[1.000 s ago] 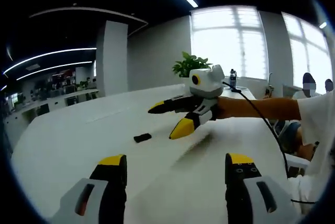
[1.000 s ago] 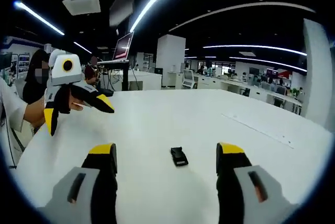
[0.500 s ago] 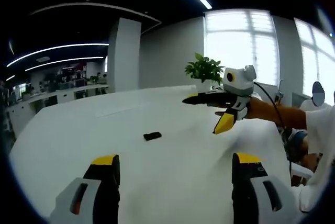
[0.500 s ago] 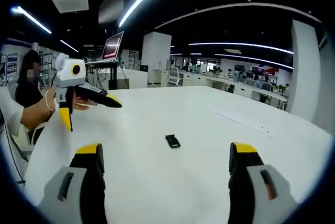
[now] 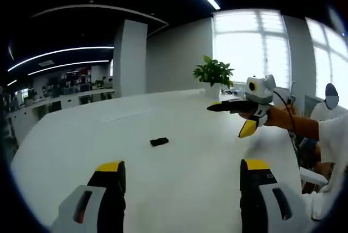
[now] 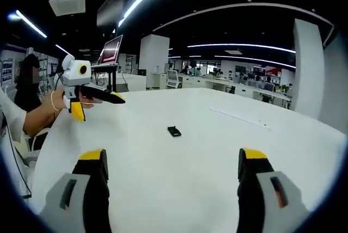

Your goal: Snap the two parts of the plastic buckle together until the buckle closes and remains connected.

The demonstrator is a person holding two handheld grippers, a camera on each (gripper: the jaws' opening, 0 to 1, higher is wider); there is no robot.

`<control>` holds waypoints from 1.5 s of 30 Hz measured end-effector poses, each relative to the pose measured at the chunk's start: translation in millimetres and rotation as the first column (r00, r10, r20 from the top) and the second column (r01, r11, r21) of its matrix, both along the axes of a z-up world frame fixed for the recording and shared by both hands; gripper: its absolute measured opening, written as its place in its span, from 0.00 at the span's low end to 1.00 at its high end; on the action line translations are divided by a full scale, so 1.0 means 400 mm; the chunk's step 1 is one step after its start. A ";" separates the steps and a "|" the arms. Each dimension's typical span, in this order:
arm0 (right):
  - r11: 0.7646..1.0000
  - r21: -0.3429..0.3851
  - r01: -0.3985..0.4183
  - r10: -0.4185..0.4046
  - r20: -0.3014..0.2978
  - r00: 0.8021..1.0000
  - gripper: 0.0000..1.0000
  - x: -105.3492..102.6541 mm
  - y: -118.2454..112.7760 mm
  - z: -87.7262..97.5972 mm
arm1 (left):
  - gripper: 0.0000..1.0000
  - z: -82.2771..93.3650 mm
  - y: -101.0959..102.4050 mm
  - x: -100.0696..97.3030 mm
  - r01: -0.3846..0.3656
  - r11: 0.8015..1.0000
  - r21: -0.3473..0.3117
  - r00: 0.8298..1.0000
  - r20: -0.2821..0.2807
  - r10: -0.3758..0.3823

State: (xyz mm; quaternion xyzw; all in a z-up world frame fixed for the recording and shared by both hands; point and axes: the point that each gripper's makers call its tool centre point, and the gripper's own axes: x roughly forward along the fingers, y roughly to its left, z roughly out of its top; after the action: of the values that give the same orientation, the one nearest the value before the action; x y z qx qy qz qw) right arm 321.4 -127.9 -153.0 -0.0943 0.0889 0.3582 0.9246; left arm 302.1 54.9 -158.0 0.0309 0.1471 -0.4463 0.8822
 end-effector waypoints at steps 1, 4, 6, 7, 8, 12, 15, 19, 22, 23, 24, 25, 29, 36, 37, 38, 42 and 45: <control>1.000 0.009 0.007 -0.007 -0.002 1.000 1.00 -0.006 -0.003 0.002 | 0.88 -0.001 0.002 -0.002 -0.003 1.000 0.000 1.000 0.001 0.003; 0.999 0.040 0.036 -0.035 -0.042 0.998 1.00 -0.029 -0.008 -0.001 | 0.88 -0.004 0.006 -0.011 -0.009 1.000 0.004 1.000 -0.001 0.009; 0.998 0.044 0.047 -0.045 -0.049 0.998 1.00 -0.036 -0.010 -0.001 | 0.86 -0.005 0.008 -0.020 -0.008 1.000 0.006 1.000 0.000 0.008; 0.997 0.053 0.053 -0.051 -0.037 0.998 1.00 -0.043 -0.011 0.003 | 0.84 -0.003 0.009 -0.026 -0.009 1.000 0.002 1.000 0.006 0.009; 0.997 0.051 0.056 -0.054 -0.034 0.998 1.00 -0.048 -0.012 0.003 | 0.83 -0.001 0.008 -0.029 -0.006 1.000 -0.001 1.000 0.013 0.006; 0.997 0.039 0.065 -0.064 -0.031 0.997 0.99 -0.068 -0.020 -0.007 | 0.83 -0.001 0.005 -0.043 0.006 1.000 -0.001 1.000 0.019 -0.006; 0.996 0.046 0.070 -0.069 -0.040 0.997 0.98 -0.082 -0.026 -0.016 | 0.83 -0.002 0.006 -0.045 0.004 1.000 0.004 1.000 0.022 -0.004; 0.995 0.045 0.086 -0.084 -0.046 0.995 0.98 -0.088 -0.041 -0.027 | 0.83 -0.006 0.011 -0.045 -0.007 1.000 0.014 1.000 0.024 0.007; 0.995 0.049 0.090 -0.088 -0.053 0.995 0.97 -0.091 -0.048 -0.030 | 0.83 -0.008 0.017 -0.044 -0.013 1.000 0.011 1.000 0.021 0.013; 0.995 0.049 0.091 -0.088 -0.055 0.995 0.96 -0.094 -0.048 -0.030 | 0.83 -0.009 0.019 -0.043 -0.015 1.000 0.010 1.000 0.020 0.015; 0.995 0.046 0.092 -0.089 -0.057 0.994 0.96 -0.096 -0.049 -0.032 | 0.83 -0.010 0.021 -0.043 -0.017 1.000 0.010 1.000 0.018 0.017; 0.995 0.043 0.091 -0.088 -0.059 0.994 0.96 -0.098 -0.049 -0.033 | 0.83 -0.010 0.022 -0.042 -0.019 1.000 0.010 1.000 0.018 0.019; 0.997 0.030 0.073 -0.071 -0.056 0.996 0.95 -0.111 -0.037 -0.034 | 0.82 -0.012 0.025 -0.039 -0.023 1.000 0.013 1.000 0.016 0.023; 0.997 0.026 0.075 -0.073 -0.051 0.996 0.95 -0.109 -0.037 -0.030 | 0.82 -0.011 0.023 -0.040 -0.019 1.000 0.017 1.000 0.017 0.018; 0.997 0.023 0.077 -0.076 -0.051 0.996 0.95 -0.108 -0.038 -0.030 | 0.82 -0.012 0.024 -0.040 -0.020 1.000 0.019 1.000 0.018 0.019; 0.997 0.021 0.080 -0.079 -0.052 0.996 0.95 -0.108 -0.039 -0.030 | 0.82 -0.013 0.026 -0.042 -0.021 0.999 0.024 1.000 0.019 0.021; 0.996 0.013 0.089 -0.088 -0.055 0.995 0.96 -0.112 -0.042 -0.034 | 0.82 -0.015 0.034 -0.047 -0.028 0.999 0.041 0.999 0.025 0.027; 0.995 0.005 0.098 -0.098 -0.058 0.994 0.97 -0.123 -0.045 -0.034 | 0.82 -0.010 0.039 -0.054 -0.031 0.999 0.042 0.999 0.028 0.030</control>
State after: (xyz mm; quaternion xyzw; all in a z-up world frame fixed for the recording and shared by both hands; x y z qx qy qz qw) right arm 272.3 -146.1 -166.5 -0.0758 0.1186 0.3154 0.9385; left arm 280.4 70.4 -162.1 0.0534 0.1450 -0.4290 0.8900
